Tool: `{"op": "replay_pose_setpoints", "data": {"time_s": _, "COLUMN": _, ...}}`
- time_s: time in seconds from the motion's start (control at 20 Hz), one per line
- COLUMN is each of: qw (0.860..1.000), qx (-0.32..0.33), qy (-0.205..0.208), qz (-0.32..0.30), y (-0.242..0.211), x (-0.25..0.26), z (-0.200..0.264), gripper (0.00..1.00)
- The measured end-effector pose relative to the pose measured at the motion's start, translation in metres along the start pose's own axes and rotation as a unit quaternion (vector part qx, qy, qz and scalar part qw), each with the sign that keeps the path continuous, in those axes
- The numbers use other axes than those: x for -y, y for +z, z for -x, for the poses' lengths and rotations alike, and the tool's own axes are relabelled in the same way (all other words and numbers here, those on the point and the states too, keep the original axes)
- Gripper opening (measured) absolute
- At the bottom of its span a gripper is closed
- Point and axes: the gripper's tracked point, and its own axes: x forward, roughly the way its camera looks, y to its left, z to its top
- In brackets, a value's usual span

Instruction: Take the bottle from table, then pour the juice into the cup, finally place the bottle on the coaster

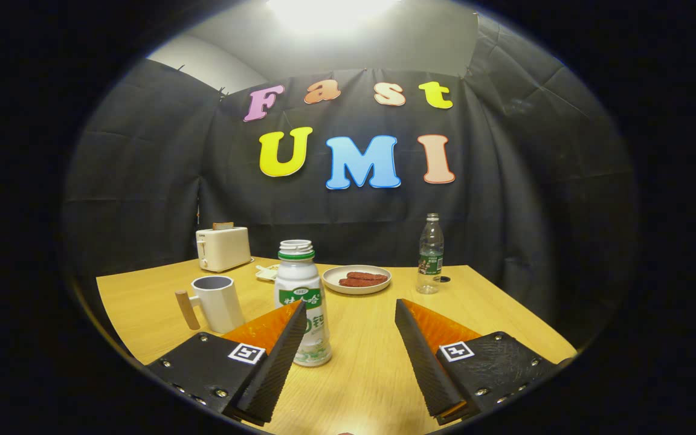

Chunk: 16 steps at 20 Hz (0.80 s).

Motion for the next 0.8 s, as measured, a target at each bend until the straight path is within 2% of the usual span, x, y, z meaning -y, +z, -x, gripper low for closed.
{"op": "replay_pose_setpoints", "data": {"time_s": 0.45, "qw": 0.999, "qx": -0.024, "qy": 0.038, "qz": -0.004, "y": -0.023, "x": -0.042, "z": -0.022, "gripper": 0.90}}
{"op": "replay_pose_setpoints", "data": {"time_s": 0.8, "qw": 0.999, "qx": -0.028, "qy": 0.044, "qz": -0.002, "y": -0.027, "x": -0.056, "z": -0.048, "gripper": 0.90}}
